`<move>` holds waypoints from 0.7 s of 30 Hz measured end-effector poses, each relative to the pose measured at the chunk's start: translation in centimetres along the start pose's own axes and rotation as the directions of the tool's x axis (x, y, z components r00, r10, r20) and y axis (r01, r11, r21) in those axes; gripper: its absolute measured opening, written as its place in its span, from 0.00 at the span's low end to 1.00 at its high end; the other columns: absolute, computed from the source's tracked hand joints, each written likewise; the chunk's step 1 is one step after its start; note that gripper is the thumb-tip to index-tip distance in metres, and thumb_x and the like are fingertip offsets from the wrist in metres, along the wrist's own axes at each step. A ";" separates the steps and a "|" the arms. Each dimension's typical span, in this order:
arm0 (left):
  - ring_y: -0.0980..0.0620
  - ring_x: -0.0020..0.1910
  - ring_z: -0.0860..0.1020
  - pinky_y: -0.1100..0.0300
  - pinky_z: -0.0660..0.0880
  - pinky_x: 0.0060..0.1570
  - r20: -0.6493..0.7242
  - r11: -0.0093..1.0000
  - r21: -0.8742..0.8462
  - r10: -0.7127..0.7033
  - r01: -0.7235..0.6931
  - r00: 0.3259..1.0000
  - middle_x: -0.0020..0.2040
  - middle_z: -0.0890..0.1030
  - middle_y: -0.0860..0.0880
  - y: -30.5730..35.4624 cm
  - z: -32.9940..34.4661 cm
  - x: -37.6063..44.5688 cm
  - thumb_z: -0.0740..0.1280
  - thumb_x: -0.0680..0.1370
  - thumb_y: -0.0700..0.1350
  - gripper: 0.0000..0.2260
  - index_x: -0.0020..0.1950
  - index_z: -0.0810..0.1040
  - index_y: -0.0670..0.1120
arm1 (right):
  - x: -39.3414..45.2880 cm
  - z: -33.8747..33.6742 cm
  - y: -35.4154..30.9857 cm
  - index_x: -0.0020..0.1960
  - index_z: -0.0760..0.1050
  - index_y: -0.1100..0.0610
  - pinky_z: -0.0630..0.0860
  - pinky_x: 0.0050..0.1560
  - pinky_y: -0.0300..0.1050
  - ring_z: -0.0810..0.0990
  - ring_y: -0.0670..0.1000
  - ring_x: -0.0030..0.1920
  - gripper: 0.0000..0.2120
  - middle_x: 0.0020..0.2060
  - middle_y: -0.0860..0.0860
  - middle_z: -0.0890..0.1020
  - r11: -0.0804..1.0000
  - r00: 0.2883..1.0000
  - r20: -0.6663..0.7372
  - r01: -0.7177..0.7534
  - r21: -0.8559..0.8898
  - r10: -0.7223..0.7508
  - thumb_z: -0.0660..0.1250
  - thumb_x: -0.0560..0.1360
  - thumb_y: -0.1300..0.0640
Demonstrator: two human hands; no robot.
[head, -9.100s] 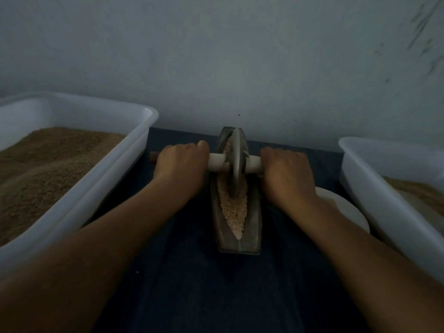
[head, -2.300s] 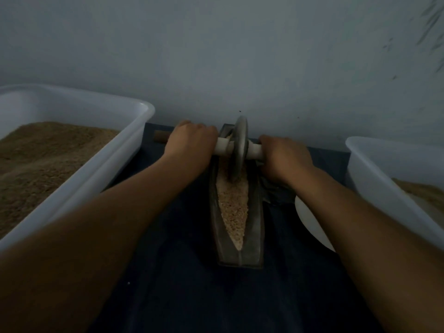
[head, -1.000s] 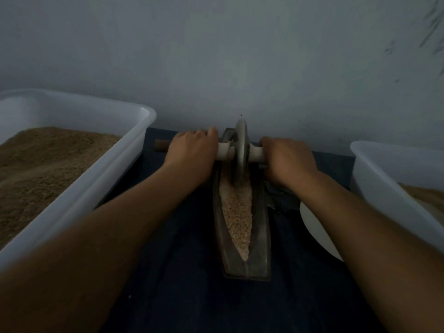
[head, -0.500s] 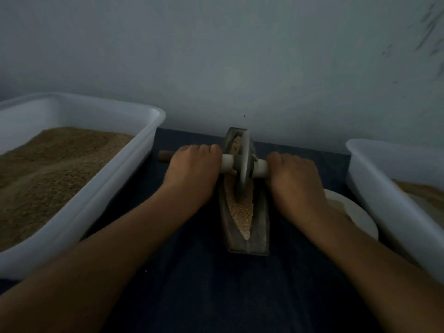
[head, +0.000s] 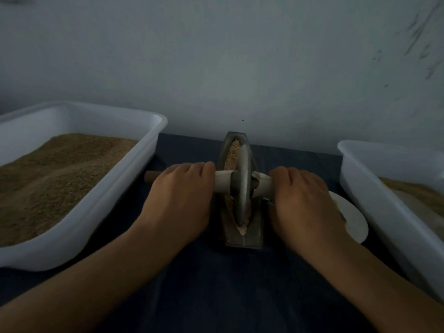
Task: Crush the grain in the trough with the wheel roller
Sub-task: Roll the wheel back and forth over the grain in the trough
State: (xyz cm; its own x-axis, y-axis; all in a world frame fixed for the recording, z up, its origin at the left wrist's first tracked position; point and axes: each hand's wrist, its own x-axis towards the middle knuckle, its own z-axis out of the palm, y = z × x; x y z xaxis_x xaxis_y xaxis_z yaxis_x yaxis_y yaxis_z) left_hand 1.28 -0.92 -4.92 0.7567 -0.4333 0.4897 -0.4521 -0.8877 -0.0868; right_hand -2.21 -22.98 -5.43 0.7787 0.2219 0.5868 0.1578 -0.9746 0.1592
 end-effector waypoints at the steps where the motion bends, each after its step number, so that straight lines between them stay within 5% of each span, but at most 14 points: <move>1: 0.52 0.54 0.78 0.56 0.73 0.56 0.017 1.000 0.003 -0.003 0.003 1.000 0.59 0.79 0.51 0.0 0.4 0.2 0.74 0.71 0.52 0.26 0.65 0.70 0.49 | 0.2 0.3 0.0 0.48 0.75 0.59 0.71 0.44 0.51 0.76 0.57 0.39 0.10 0.39 0.56 0.78 1.000 1.000 -0.007 0.004 -0.008 -0.004 0.72 0.68 0.62; 5: 0.50 0.64 0.74 0.55 0.67 0.67 0.095 0.999 0.040 -0.033 0.029 0.995 0.68 0.73 0.48 -0.5 2.7 2.1 0.74 0.72 0.52 0.36 0.74 0.60 0.46 | 2.0 2.5 0.6 0.47 0.74 0.59 0.70 0.44 0.52 0.76 0.57 0.39 0.07 0.38 0.56 0.77 0.999 1.000 0.012 -0.002 -0.047 0.002 0.70 0.71 0.62; 12: 0.48 0.49 0.79 0.54 0.70 0.46 0.116 0.993 0.074 -0.095 0.087 0.989 0.53 0.79 0.48 -1.4 5.1 8.7 0.72 0.73 0.48 0.17 0.57 0.69 0.49 | 7.5 6.5 3.5 0.43 0.65 0.53 0.56 0.36 0.47 0.76 0.55 0.38 0.14 0.39 0.51 0.78 0.994 0.980 0.187 -0.049 -0.100 0.067 0.71 0.72 0.51; 14: 0.46 0.48 0.79 0.53 0.68 0.40 0.147 0.991 0.089 -0.117 0.104 0.982 0.52 0.80 0.47 -1.9 5.7 10.2 0.70 0.75 0.47 0.15 0.57 0.69 0.48 | 9.1 7.2 4.0 0.44 0.70 0.54 0.58 0.35 0.45 0.78 0.56 0.41 0.11 0.42 0.53 0.80 0.993 0.975 0.205 -0.067 -0.094 0.085 0.71 0.72 0.50; 21: 0.43 0.49 0.79 0.50 0.73 0.42 0.183 0.982 0.028 -0.186 0.184 0.965 0.52 0.80 0.44 -2.5 6.8 11.9 0.69 0.77 0.43 0.14 0.59 0.69 0.46 | 12.6 8.0 4.4 0.49 0.75 0.49 0.61 0.40 0.45 0.79 0.56 0.45 0.06 0.44 0.52 0.80 0.993 0.956 0.275 -0.080 -0.089 0.101 0.70 0.72 0.55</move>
State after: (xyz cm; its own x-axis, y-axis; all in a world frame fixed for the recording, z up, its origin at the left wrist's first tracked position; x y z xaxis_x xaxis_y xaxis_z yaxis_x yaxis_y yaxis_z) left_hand 14.63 -4.92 -4.83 0.9012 -0.2814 0.3297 -0.2916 -0.9564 -0.0192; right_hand 13.15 -24.75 -3.70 0.9275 0.1048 0.3588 0.0406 -0.9824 0.1821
